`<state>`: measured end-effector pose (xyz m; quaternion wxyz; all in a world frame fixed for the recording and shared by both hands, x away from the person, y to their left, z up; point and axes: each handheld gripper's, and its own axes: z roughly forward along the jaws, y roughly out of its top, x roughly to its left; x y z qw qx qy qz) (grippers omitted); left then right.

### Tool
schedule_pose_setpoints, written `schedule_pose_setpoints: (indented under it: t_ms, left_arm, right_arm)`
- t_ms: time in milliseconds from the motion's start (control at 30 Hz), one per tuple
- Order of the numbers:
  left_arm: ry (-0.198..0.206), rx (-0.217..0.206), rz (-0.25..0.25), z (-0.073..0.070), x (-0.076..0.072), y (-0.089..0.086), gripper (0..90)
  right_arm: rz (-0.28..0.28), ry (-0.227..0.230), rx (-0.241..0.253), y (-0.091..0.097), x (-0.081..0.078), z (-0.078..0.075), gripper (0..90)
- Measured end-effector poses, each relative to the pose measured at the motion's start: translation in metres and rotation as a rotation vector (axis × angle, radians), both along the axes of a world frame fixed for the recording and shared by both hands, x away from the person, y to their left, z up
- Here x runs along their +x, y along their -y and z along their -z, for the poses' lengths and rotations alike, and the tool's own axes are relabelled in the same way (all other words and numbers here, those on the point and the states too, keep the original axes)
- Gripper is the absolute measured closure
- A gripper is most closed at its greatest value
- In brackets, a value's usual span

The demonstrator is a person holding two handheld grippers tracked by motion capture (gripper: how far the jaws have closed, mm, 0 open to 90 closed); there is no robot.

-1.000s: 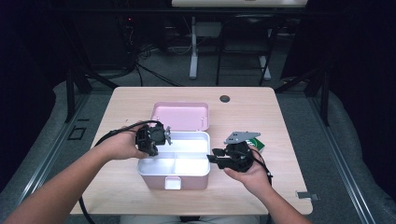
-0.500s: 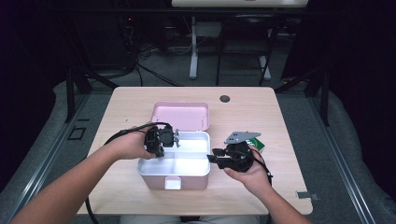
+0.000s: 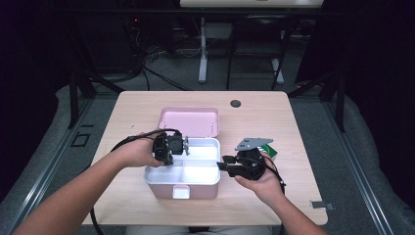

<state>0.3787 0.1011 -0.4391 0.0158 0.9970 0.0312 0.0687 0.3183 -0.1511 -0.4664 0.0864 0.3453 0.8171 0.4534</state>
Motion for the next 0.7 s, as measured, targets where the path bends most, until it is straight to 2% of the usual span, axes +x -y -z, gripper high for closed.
schedule_pose_setpoints:
  t_ms: [533, 700]
  left_arm:
    - [0.0, -0.012, 0.02, 0.0013, -0.0002, 0.0069, 84.8]
    - [0.0, 0.001, 0.029, 0.0009, -0.0005, 0.0085, 85.1]
  right_arm:
    - [0.0, 0.003, 0.003, 0.0003, 0.0001, 0.0005, 64.8]
    - [0.0, 0.003, 0.005, 0.0005, 0.0001, 0.0007, 64.8]
